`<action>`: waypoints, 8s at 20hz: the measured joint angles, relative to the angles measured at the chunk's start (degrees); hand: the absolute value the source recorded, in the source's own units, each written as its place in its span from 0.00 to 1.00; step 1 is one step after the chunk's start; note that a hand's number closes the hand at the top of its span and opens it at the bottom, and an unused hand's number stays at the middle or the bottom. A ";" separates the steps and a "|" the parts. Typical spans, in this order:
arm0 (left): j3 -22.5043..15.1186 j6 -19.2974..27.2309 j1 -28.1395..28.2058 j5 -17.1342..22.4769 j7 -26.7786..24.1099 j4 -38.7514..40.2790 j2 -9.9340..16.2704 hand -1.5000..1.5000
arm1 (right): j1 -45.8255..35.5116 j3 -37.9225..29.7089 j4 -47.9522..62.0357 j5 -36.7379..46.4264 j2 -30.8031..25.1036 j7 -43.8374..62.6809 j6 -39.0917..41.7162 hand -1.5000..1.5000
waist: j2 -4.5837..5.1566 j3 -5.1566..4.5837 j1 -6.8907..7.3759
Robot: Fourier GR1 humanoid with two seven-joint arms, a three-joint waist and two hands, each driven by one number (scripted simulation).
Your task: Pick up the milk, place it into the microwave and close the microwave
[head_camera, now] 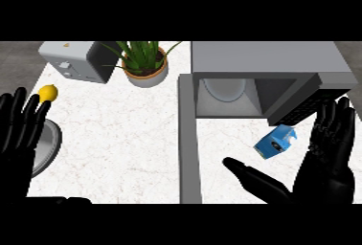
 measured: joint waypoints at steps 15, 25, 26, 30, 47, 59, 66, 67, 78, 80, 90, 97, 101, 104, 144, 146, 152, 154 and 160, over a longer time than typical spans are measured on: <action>-2.52 -2.48 9.72 -1.12 0.04 -8.71 -2.78 0.00 | 6.72 -6.60 14.52 -13.17 -0.22 -17.19 -1.39 0.00 | 0.02 0.04 0.00; -2.73 -4.08 13.09 -0.91 0.62 -12.14 -3.88 0.00 | 6.12 -13.22 30.72 -24.80 -0.22 -33.31 1.02 0.00 | 0.04 0.05 0.02; -2.82 -4.35 13.76 -1.07 0.66 -12.88 -4.00 0.00 | 6.18 -13.67 31.88 -25.40 -0.16 -34.55 1.36 0.00 | 0.03 0.03 0.04; -4.16 -4.46 15.24 -1.81 0.60 -13.98 -5.05 0.00 | 4.45 -17.87 39.74 -29.63 -0.55 -40.97 5.24 0.00 | 0.04 0.04 0.07; -5.81 -5.07 17.45 -4.35 -1.20 -14.55 -5.99 0.00 | -11.62 -30.24 73.86 -36.16 -3.57 -55.49 17.03 0.00 | 0.12 0.06 0.40; -5.60 -4.36 16.02 -4.11 0.36 -14.65 -5.82 0.00 | -16.17 -29.43 81.31 -30.59 -5.32 -60.63 20.67 1.00 | 0.10 -0.04 0.49; -3.86 -4.66 16.56 -2.31 1.30 -15.30 -5.38 0.00 | -13.21 -23.08 78.45 -28.18 -4.66 -59.26 27.54 1.00 | -0.15 -0.16 0.27; -3.53 -4.67 16.54 -2.07 1.38 -15.29 -5.30 0.00 | -12.29 -21.82 78.02 -27.94 -4.77 -58.58 29.49 1.00 | -0.21 -0.21 0.21; -1.09 -6.31 17.73 -0.93 -0.89 -12.82 -5.80 0.00 | -4.22 -13.81 58.42 -26.93 -3.68 -46.53 34.26 1.00 | -0.13 -0.11 -0.10; -0.60 -6.57 17.88 -0.70 -0.87 -12.77 -5.85 0.00 | -5.49 -13.41 56.10 -26.44 -2.96 -43.70 32.78 1.00 | -0.08 -0.08 -0.04; 5.09 -8.42 16.95 4.17 0.45 -11.95 -3.76 0.00 | -16.69 -11.03 54.12 -19.91 -0.41 -29.69 21.10 1.00 | 0.07 -0.02 0.43; 4.93 -9.84 16.58 4.30 0.10 -10.72 -3.93 0.00 | -32.62 -16.05 67.54 -16.26 -1.72 -22.57 14.35 1.00 | 0.31 0.02 1.02; 5.11 -10.19 15.96 4.03 -0.42 -9.85 -4.15 0.00 | -40.86 -19.83 77.69 -15.73 -4.47 -22.97 13.29 1.00 | 0.50 0.05 1.40; 4.70 -9.94 15.31 3.57 0.22 -10.27 -4.31 0.00 | -46.05 -22.32 85.46 -15.43 -6.63 -24.37 12.64 1.00 | 0.70 0.07 1.90; 2.38 -13.10 15.69 -2.11 -2.74 -8.08 -4.13 0.00 | -65.70 -25.64 110.81 -7.13 -10.62 -25.32 -5.38 0.00 | 1.88 0.18 4.51; 2.11 -13.10 16.40 -2.45 -2.34 -9.01 -4.25 0.00 | -65.44 -25.99 110.73 -7.28 -11.16 -26.04 -5.09 0.00 | 1.93 0.23 4.43; 0.40 -12.75 17.62 -4.15 -3.07 -9.44 -5.38 0.00 | -64.20 -27.50 110.04 -8.24 -12.64 -28.77 -4.93 0.00 | 2.00 0.31 4.01; 0.52 -12.60 17.59 -4.18 -2.86 -9.52 -5.49 0.00 | -63.85 -27.94 109.87 -8.54 -13.20 -29.40 -4.25 0.00 | 2.03 0.36 3.78; -0.64 -12.24 18.89 -5.06 -2.30 -11.03 -6.04 0.00 | -62.83 -30.02 108.89 -10.67 -13.72 -31.65 1.80 0.00 | 1.80 0.32 3.37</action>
